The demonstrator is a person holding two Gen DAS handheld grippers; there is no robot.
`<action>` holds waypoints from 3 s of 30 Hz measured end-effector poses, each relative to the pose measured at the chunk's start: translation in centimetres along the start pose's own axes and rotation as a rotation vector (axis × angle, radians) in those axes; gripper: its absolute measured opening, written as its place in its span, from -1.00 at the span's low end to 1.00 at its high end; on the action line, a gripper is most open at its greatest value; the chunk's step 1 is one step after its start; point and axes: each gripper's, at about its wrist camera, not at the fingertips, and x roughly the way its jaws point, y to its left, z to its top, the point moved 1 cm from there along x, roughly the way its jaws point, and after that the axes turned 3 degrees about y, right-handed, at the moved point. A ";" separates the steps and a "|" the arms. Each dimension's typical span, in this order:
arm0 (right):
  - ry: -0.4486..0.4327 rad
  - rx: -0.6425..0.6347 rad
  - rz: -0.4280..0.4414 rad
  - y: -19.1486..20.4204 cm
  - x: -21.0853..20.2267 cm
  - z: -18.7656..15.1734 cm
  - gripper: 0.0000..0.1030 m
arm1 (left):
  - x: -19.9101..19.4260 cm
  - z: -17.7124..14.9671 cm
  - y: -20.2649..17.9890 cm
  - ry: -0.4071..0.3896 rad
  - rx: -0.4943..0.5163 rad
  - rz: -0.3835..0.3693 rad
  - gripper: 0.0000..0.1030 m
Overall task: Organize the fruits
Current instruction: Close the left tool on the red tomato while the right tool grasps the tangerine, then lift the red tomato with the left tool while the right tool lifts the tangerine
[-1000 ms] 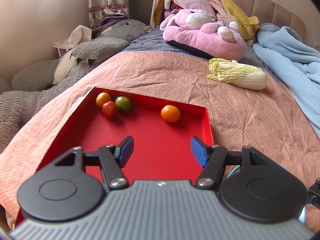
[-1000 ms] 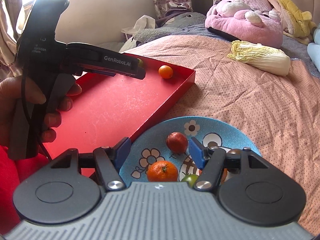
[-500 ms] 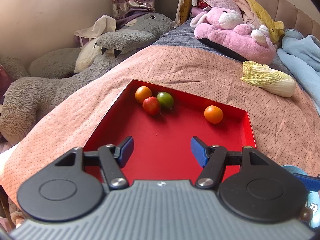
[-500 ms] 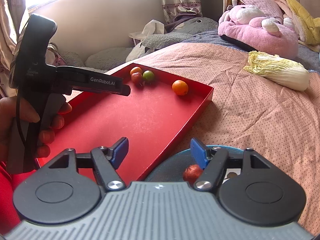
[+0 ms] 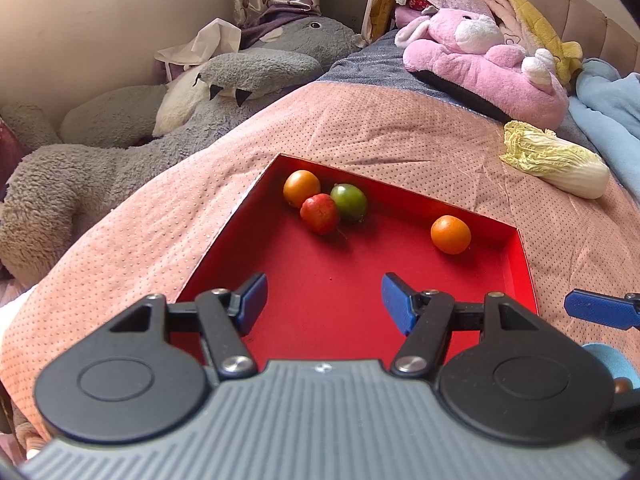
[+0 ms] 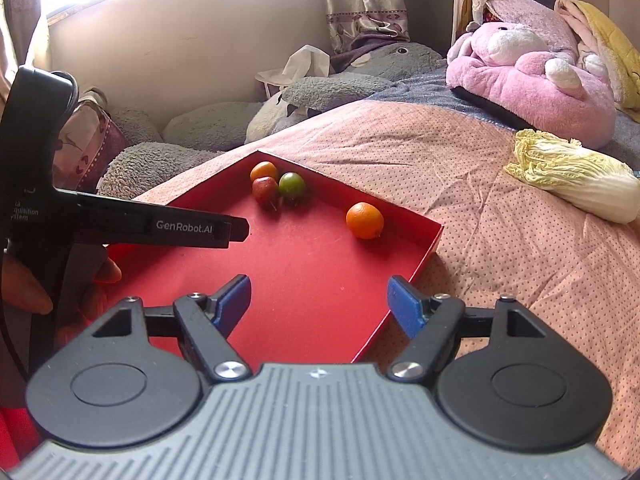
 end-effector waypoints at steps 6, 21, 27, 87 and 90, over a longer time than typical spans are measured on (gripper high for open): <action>-0.004 -0.017 -0.028 0.0 2.3 1.1 0.53 | 1.1 0.5 -0.1 0.004 0.000 -0.004 0.28; 0.064 0.029 -0.062 -2.3 9.5 4.0 0.19 | 4.3 2.5 1.7 0.039 -0.124 -0.005 0.27; 0.066 0.043 -0.079 -2.3 11.0 4.6 0.16 | 5.0 3.0 1.3 0.030 -0.103 -0.012 0.27; 0.032 -0.002 0.002 2.8 0.2 -1.5 -0.20 | -0.1 0.6 0.1 -0.003 -0.071 -0.047 -0.33; 0.033 -0.009 0.005 3.2 -0.2 -1.7 -0.20 | -0.5 0.4 0.1 -0.009 -0.066 -0.040 -0.33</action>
